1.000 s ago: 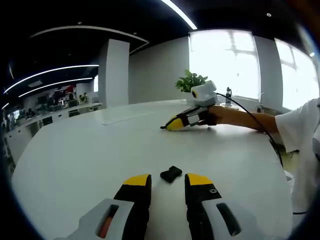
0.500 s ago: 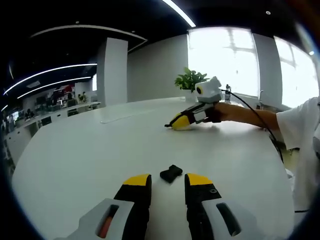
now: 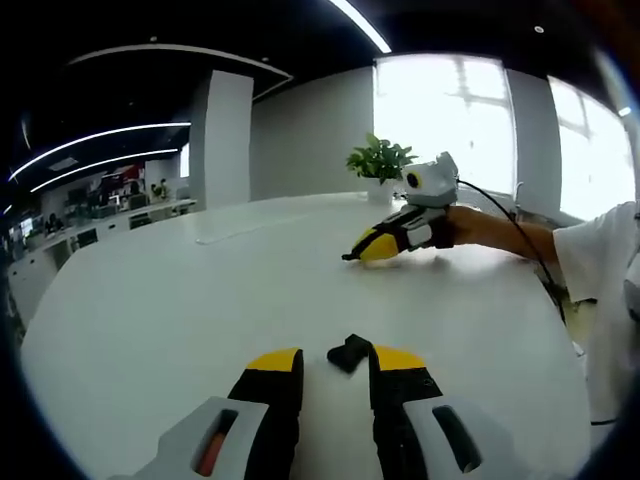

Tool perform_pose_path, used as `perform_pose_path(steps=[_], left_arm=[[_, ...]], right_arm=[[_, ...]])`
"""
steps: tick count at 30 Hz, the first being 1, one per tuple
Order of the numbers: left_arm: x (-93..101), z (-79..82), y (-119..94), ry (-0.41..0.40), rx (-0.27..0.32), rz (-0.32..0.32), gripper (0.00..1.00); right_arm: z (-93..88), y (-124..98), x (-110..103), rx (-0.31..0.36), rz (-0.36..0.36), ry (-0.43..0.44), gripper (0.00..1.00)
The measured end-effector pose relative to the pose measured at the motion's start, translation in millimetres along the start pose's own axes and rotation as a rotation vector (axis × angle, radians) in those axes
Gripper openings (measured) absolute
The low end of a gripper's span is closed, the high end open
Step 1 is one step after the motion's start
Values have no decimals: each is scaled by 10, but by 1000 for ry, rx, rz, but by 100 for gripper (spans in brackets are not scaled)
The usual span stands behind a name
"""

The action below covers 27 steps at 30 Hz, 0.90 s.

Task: Snap the two parts of the plastic buckle together until the buckle closes and remains connected.

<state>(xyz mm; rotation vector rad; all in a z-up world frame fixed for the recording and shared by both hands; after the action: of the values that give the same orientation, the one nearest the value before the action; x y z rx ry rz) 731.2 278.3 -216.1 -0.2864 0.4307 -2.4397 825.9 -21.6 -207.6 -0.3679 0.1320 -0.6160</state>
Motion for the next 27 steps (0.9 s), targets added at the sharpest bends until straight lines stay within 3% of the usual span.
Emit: perform_pose_path(steps=[9, 27], left_arm=[[-66, 16, 46, 30, -54, -12, 26], [-79, 45, 117, 57, -62, -32, 19]], right_arm=[[-12, -52, -123, 10, 39, -4, 13], [-33, -189, -211, 26, 62, -13, 13]])
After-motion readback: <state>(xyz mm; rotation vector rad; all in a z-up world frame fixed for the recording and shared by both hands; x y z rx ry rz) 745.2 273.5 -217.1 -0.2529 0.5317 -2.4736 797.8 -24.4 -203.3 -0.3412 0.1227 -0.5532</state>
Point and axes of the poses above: the point that each gripper's makers call its tool centre point, and the gripper's own axes: y roughly forward along the fingers, x roughly to its right, z roughly out of its top, the point moved 10 cm from there along -y, roughly backward along the fingers, and after that the axes turned 3 degrees about -z, right-handed, at the moved point
